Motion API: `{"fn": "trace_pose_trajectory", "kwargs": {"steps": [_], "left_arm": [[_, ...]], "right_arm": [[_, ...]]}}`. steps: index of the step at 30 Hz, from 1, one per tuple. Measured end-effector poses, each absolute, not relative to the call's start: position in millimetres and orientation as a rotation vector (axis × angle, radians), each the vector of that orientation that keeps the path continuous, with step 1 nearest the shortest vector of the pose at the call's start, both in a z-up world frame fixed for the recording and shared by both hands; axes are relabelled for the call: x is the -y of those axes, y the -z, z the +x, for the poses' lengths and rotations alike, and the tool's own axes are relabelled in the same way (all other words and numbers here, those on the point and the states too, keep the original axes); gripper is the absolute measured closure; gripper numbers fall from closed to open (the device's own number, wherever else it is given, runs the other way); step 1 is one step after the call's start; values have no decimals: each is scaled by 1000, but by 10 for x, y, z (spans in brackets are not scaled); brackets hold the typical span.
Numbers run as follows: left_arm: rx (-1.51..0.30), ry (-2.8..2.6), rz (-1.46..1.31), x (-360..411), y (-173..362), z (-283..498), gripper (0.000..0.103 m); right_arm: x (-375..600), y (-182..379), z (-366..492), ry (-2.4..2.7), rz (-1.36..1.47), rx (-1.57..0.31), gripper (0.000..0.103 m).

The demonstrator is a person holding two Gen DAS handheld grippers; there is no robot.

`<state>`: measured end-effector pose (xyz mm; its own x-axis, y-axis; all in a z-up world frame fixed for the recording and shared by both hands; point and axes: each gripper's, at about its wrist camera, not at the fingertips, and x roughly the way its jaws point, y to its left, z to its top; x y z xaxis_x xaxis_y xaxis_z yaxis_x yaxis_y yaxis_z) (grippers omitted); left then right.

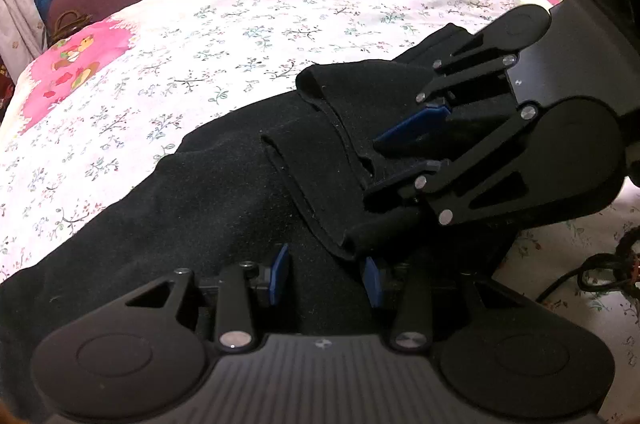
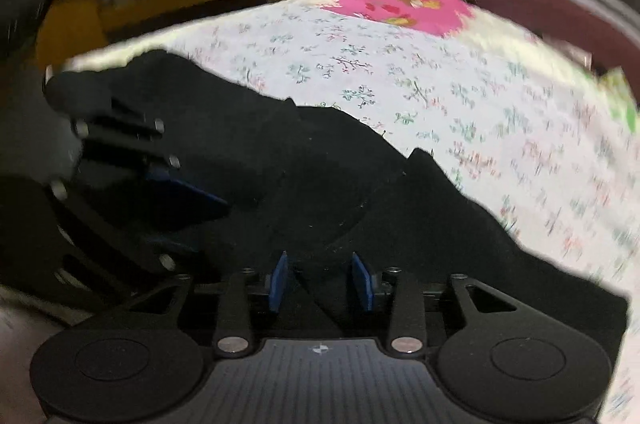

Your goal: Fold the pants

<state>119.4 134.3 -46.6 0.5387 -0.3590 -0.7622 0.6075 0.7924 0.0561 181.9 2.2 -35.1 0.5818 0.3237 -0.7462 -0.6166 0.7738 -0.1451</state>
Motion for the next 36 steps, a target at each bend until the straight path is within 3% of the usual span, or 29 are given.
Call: {"fn": "trace_pose_trajectory", "kwargs": {"steps": [2, 6, 20, 31, 32, 33, 36], "left_arm": [[-819, 587, 331, -1347, 464, 1195, 54], [-820, 587, 335, -1342, 459, 1199, 54], [-826, 585, 337, -1326, 467, 1205, 53], [-824, 587, 396, -1233, 503, 1178, 52], [-827, 585, 380, -1252, 490, 1180, 52], [-831, 583, 364, -1272, 481, 1180, 51], [-834, 573, 362, -1296, 458, 1152, 50]], "right_arm": [[18, 367, 1879, -551, -392, -782, 81], [120, 337, 1938, -551, -270, -847, 103], [400, -106, 1916, -654, 231, -952, 103], [209, 367, 2058, -646, 234, -1015, 103], [241, 325, 2060, -652, 232, -1019, 102], [279, 248, 2042, -658, 223, -1012, 91], [379, 22, 1959, -686, 220, -988, 84]]}}
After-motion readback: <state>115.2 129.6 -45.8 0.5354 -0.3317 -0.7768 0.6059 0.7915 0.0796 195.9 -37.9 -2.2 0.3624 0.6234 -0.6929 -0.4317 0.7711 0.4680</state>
